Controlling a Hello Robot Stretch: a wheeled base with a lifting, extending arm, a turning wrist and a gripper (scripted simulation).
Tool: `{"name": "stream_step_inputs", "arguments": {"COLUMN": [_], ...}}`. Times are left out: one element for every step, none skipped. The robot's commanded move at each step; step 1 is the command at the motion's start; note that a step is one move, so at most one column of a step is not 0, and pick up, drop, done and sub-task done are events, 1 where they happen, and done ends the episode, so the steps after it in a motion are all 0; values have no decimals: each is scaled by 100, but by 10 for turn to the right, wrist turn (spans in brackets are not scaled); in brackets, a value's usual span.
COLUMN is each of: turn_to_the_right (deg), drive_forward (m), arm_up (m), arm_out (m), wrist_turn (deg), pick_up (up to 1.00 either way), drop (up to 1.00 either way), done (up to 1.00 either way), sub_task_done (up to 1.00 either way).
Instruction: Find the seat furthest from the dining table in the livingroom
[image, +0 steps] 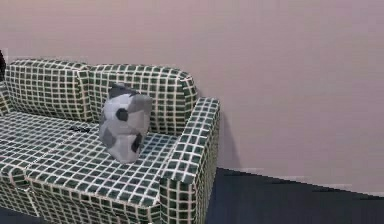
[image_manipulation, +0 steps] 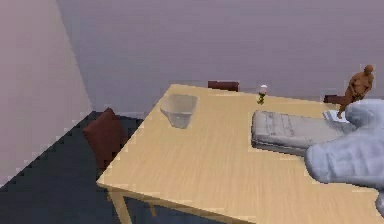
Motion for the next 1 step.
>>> {"name": "stream_step_inputs", "arguments": {"turn_to_the_right": [0], "drive_forward": [10], "arm_up": [0], "arm_out": [0], "wrist_turn": [0], "pick_up": [0], "drop": [0], "done": [0], "sub_task_done": [0]}}
